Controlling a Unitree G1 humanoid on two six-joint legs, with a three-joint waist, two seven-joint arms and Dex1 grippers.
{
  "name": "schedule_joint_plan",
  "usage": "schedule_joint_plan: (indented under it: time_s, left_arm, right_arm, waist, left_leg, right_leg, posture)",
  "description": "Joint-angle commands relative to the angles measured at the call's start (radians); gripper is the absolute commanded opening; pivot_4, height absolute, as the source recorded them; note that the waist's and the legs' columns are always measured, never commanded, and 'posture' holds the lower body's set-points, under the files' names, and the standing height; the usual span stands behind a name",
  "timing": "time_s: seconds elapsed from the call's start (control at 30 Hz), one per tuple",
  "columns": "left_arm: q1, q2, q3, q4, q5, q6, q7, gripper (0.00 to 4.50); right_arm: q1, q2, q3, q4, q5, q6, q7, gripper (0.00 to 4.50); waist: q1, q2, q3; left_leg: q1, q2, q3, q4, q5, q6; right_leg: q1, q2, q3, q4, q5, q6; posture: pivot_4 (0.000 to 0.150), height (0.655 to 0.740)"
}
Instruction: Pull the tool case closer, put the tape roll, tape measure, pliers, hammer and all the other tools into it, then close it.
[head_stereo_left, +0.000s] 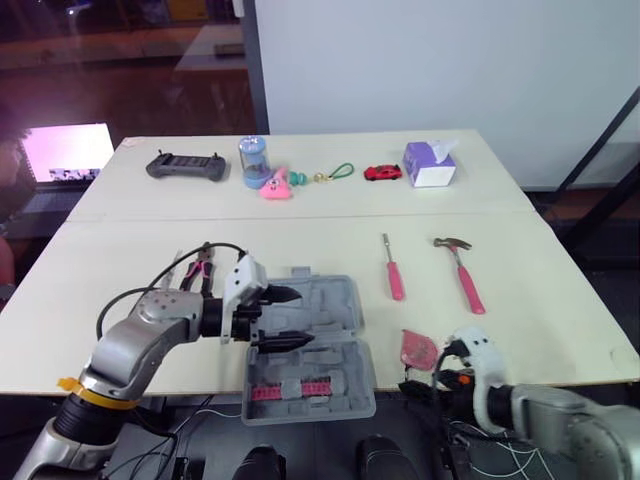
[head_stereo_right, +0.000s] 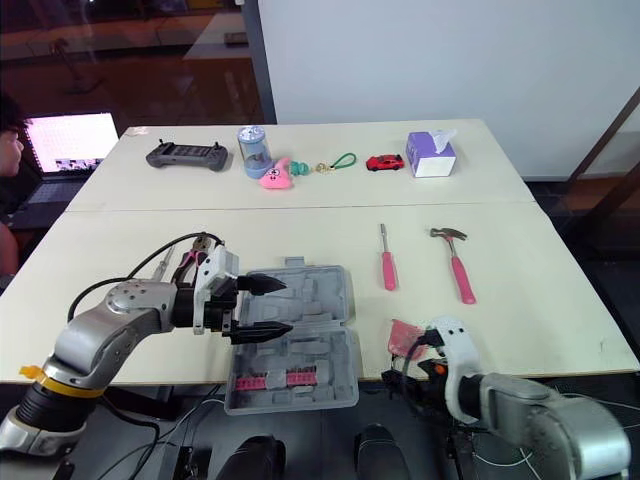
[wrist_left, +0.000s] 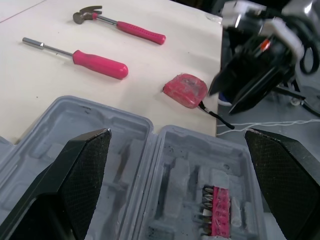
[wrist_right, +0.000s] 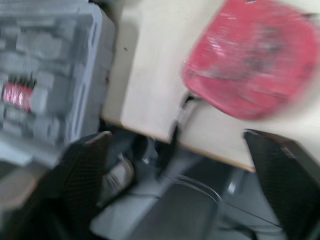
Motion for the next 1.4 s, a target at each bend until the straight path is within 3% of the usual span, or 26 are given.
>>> schedule_joint_plan:
  time_s: [0.03,0.13,0.23,0.33,0.5,0.77,1.33,1.4]
  left_arm:
    - [0.012,0.007,0.036,-0.045,-0.008,-0.028,-0.003,4.50]
    - [0.033,0.016,0.046,-0.064,-0.023,-0.036,-0.018,4.50]
    - [0.048,0.024,0.054,-0.077,-0.028,-0.038,-0.029,4.50]
    - [0.052,0.030,0.057,-0.079,-0.018,-0.039,-0.026,4.50]
    - [0.069,0.039,0.066,-0.095,-0.014,-0.038,-0.013,4.50]
    - [0.098,0.067,0.076,-0.106,0.017,-0.051,0.009,4.50]
    - [0.087,0.082,0.079,-0.053,0.049,-0.088,-0.009,4.50]
    - [0.083,0.082,0.080,-0.047,0.051,-0.090,-0.012,4.50]
  right_arm:
    - [-0.048,-0.140,-0.014,-0.049,0.088,-0.100,0.182,4.43]
    - [-0.068,-0.331,0.114,0.018,-0.100,-0.434,0.328,4.43]
    - [-0.114,-0.427,0.263,0.171,-0.301,-0.746,0.407,4.43]
    - [-0.134,-0.464,0.373,0.304,-0.442,-1.003,0.496,4.43]
    - [-0.196,-0.401,0.453,0.501,-0.524,-1.195,0.539,4.43]
    - [-0.275,-0.295,0.508,0.657,-0.587,-1.229,0.541,4.43]
    - [-0.260,-0.251,0.505,0.675,-0.594,-1.181,0.535,4.43]
    - [-0.272,-0.232,0.511,0.686,-0.595,-1.167,0.534,3.89]
  waist:
    - [-0.002,0.000,0.000]
    - [-0.001,0.000,0.000]
    - [-0.001,-0.001,0.000]
    - [0.004,-0.001,0.000]
    - [-0.002,-0.001,0.001]
    - [0.002,-0.001,0.001]
    - [-0.001,-0.001,0.000]
    - [-0.001,-0.001,0.000]
  left_leg:
    - [0.000,0.000,0.000,0.000,0.000,0.000]
    - [0.000,0.000,0.001,0.000,0.000,0.000]
    - [0.000,0.000,0.001,0.000,0.000,0.000]
    - [0.000,0.000,0.001,0.001,0.000,0.000]
    - [-0.001,0.000,0.001,0.001,0.000,0.000]
    - [-0.001,0.000,0.001,0.001,0.000,0.000]
    - [-0.001,0.000,0.001,0.001,0.000,0.000]
    - [-0.001,0.000,0.001,0.001,0.000,0.000]
  right_leg:
    - [0.000,0.000,0.000,0.000,0.000,0.000]
    - [0.000,0.000,0.000,0.000,0.000,0.000]
    - [0.001,0.000,0.000,-0.001,0.000,0.000]
    - [0.001,-0.001,-0.001,-0.002,0.000,0.000]
    - [0.001,-0.001,-0.001,-0.002,0.000,0.000]
    - [0.001,-0.001,0.000,-0.002,0.000,0.000]
    - [0.001,-0.001,0.000,-0.002,0.000,0.000]
    - [0.001,-0.001,0.000,-0.002,0.000,0.000]
  posture:
    - [0.150,0.7400]
    - [0.150,0.7400]
    - [0.150,0.7400]
    - [0.150,0.7400]
    - [0.150,0.7400]
    - [0.150,0.7400]
    - [0.150,0.7400]
    - [0.150,0.7400]
